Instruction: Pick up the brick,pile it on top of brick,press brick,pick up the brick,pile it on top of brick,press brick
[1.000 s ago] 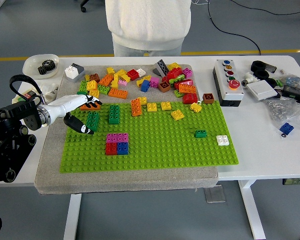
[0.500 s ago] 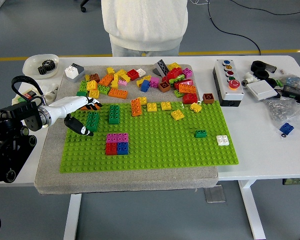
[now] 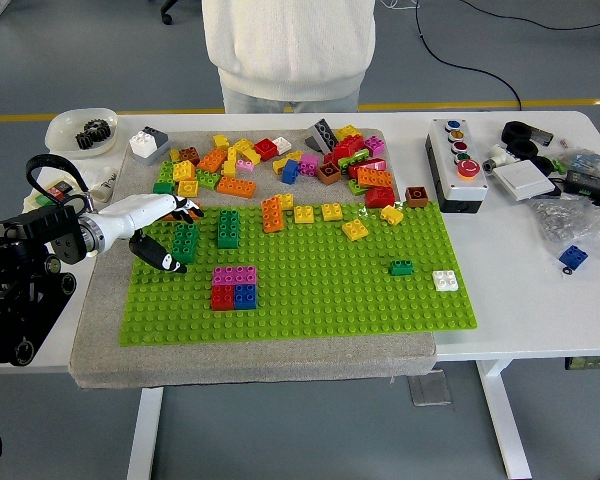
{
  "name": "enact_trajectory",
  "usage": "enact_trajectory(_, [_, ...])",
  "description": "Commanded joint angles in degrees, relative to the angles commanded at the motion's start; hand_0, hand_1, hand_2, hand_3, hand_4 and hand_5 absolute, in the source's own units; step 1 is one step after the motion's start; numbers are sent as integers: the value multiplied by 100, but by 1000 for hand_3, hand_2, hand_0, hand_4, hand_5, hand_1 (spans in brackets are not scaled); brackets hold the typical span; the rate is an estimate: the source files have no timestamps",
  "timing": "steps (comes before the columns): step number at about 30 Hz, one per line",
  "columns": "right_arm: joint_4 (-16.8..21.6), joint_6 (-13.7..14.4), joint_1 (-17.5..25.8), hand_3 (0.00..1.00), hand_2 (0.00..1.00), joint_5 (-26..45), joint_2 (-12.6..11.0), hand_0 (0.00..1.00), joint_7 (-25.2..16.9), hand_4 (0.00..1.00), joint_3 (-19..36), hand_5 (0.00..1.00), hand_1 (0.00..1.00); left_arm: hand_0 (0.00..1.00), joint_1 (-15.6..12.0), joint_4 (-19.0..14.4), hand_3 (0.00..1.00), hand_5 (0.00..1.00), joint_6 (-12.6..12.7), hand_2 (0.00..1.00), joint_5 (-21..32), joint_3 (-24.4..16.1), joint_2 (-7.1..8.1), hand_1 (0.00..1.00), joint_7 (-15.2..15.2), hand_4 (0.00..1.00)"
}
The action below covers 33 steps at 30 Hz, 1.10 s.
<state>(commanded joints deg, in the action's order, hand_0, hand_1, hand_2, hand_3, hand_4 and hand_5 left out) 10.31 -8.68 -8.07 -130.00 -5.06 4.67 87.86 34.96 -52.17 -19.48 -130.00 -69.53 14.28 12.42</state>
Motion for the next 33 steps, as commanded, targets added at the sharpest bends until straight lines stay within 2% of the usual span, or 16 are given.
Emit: enact_trajectory(33, [0, -15, 11, 616, 714, 0, 13, 741, -15, 854, -17, 414, 644, 900, 98, 223, 763, 163, 161, 737, 0, 164, 34, 763, -33, 998])
